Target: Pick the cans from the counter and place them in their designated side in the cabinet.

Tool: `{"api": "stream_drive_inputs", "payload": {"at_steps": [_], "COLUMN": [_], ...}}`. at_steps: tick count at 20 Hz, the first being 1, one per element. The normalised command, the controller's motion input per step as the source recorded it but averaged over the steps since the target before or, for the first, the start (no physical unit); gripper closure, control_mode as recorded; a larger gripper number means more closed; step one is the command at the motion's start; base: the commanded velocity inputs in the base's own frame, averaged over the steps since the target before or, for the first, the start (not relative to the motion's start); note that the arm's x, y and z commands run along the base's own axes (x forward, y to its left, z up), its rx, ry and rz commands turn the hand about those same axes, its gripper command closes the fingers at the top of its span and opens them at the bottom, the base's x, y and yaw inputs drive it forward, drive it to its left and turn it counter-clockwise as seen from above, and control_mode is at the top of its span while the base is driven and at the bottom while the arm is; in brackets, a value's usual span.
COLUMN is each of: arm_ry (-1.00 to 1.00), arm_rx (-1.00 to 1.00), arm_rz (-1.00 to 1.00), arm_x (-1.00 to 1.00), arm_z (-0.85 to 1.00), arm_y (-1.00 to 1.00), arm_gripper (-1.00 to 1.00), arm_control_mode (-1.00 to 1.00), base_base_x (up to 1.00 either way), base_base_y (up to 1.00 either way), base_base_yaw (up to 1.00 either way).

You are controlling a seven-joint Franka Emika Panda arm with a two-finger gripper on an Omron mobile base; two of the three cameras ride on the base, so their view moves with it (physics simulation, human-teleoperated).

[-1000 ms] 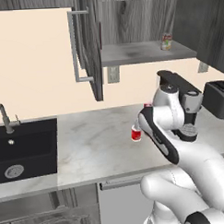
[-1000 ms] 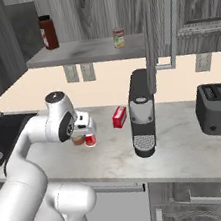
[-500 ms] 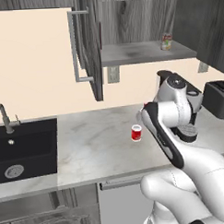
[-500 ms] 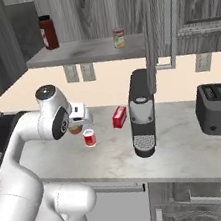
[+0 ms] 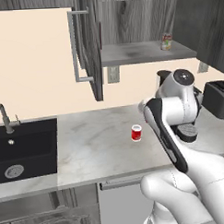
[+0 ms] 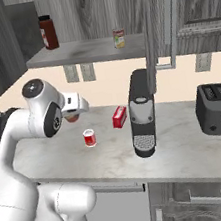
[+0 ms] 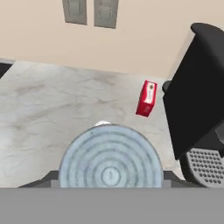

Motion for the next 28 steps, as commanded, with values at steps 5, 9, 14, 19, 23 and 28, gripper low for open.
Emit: {"api": "stream_drive_inputs", "payload": {"at_steps": [5, 9, 14, 19, 23, 28], "arm_ry": [-0.14, -0.17, -0.15, -0.16, -0.13, -0.01], "arm_rx": [-0.03, -0.01, 0.00, 0.00, 0.00, 0.00], "arm_rz": [0.00, 0.00, 0.00, 0.00, 0.00, 0.00], "arm_x": [-0.11, -0.22, -0.39, -0.35, -0.18, -0.06], "arm_z": [0.45, 0.36, 0.29, 0.30, 0.35, 0.50], "arm_y": [-0.10, -0.15, -0.13, -0.06, -0.04, -0.10], "arm_gripper": [1.00, 1.00, 1.00, 1.00, 1.00, 1.00], "arm_control_mode": [-1.00, -1.00, -1.00, -1.00, -1.00, -1.00], "base_base_x": [0.00, 0.00, 0.00, 0.00, 0.00, 0.00], "base_base_y": [0.00, 0.00, 0.00, 0.00, 0.00, 0.00], "base_base_yaw": [0.00, 0.00, 0.00, 0.00, 0.00, 0.00]}}
